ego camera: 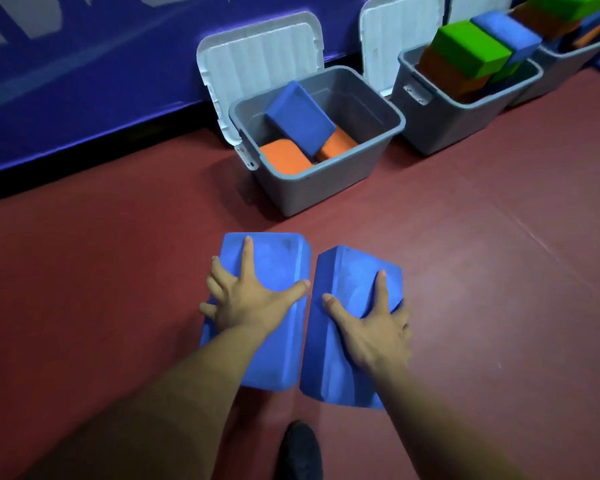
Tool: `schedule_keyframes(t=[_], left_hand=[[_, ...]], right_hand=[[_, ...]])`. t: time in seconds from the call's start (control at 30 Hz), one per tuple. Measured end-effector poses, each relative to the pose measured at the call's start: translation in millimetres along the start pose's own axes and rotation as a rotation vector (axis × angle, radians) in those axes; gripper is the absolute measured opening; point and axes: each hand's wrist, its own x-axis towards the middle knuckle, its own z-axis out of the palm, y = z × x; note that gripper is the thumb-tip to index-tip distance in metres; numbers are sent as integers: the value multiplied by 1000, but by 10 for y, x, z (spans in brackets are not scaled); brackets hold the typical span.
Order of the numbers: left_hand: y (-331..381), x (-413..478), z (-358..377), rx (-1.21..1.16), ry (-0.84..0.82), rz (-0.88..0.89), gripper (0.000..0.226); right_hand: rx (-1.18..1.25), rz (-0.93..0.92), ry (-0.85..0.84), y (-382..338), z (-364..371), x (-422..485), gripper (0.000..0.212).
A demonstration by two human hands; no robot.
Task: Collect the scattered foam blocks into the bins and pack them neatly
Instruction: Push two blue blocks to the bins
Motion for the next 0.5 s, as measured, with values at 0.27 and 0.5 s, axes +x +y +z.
schedule_keyframes(t=[0.27, 0.5], left_hand=[[1142, 1659, -140, -17, 29, 44, 126], [2481, 3282, -284, -68, 119, 116, 126]], right_hand=[[-28, -25, 10, -1299, -192, 1508, 115], [23, -74, 151, -2610, -450, 2962, 115]])
